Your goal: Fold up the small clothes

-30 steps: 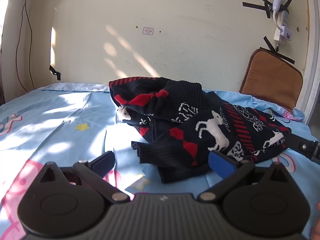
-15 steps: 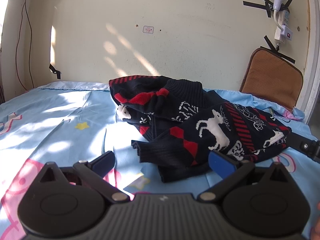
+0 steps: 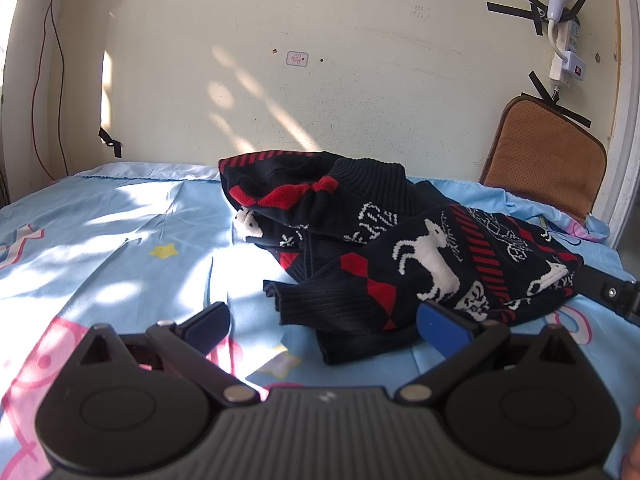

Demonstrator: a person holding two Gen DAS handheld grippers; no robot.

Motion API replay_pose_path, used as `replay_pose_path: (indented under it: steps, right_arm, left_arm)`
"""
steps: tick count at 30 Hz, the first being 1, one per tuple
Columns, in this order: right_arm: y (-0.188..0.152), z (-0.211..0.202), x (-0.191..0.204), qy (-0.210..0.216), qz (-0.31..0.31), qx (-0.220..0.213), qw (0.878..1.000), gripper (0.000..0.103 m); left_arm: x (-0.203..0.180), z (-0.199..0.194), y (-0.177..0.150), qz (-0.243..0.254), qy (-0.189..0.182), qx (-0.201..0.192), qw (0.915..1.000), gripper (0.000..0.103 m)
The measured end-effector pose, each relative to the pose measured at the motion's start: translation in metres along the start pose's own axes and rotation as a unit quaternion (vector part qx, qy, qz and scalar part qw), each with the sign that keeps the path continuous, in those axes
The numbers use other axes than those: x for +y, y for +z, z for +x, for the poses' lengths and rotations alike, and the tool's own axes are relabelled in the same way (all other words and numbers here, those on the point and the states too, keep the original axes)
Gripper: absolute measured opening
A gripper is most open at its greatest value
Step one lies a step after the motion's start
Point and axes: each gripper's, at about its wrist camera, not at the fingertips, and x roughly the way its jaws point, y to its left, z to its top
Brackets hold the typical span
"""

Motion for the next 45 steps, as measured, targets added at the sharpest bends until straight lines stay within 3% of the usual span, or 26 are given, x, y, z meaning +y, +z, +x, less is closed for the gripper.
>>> replay_pose_path:
  steps: [15,19,23,28,31,33,34,35,37,41,43,45]
  right_arm:
    - [0.001,0.001,0.002,0.003,0.000,0.006,1.000,0.103]
    - [0.000,0.005,0.007,0.016,-0.017,0.030,0.999,0.088]
    - [0.002,0.012,0.010,0.039,-0.038,0.057,0.997,0.070]
    - [0.017,0.024,0.016,0.068,-0.062,0.062,0.994,0.066]
    - [0.025,0.035,0.022,0.073,-0.087,0.060,0.992,0.066]
    - [0.035,0.048,0.025,0.081,-0.092,0.070,0.990,0.067]
    - [0.041,0.056,0.029,0.090,-0.094,0.076,0.989,0.067]
    - [0.046,0.062,0.033,0.097,-0.100,0.077,0.987,0.068]
    - [0.053,0.075,0.049,0.122,-0.130,0.074,0.981,0.075]
    - [0.060,0.110,0.081,0.164,-0.203,0.077,0.962,0.088]
    - [0.068,0.136,0.084,0.167,-0.200,0.096,0.961,0.088]
    - [0.078,0.167,0.078,0.179,-0.161,0.136,0.961,0.089]
  left_arm:
    - [0.005,0.003,0.001,-0.008,-0.008,0.012,0.9999,0.103]
    - [0.028,0.014,0.005,-0.054,-0.038,0.060,0.9960,0.103]
    - [0.046,0.012,0.022,-0.052,-0.047,0.056,0.9960,0.103]
    - [0.052,0.024,0.050,-0.044,-0.074,0.063,0.9943,0.103]
    - [0.046,0.048,0.054,-0.046,-0.091,0.100,0.9898,0.103]
    - [0.042,0.062,0.048,-0.053,-0.091,0.121,0.9871,0.090]
    - [0.039,0.066,0.045,-0.052,-0.095,0.129,0.9858,0.062]
    - [0.037,0.069,0.042,-0.049,-0.103,0.136,0.9841,0.044]
    - [0.033,0.063,0.038,-0.046,-0.119,0.130,0.9832,0.037]
    - [0.031,0.038,0.038,-0.028,-0.151,0.111,0.9819,0.041]
    - [0.036,0.027,0.044,-0.020,-0.144,0.093,0.9851,0.053]
    - [0.040,0.019,0.056,-0.006,-0.109,0.048,0.9928,0.075]
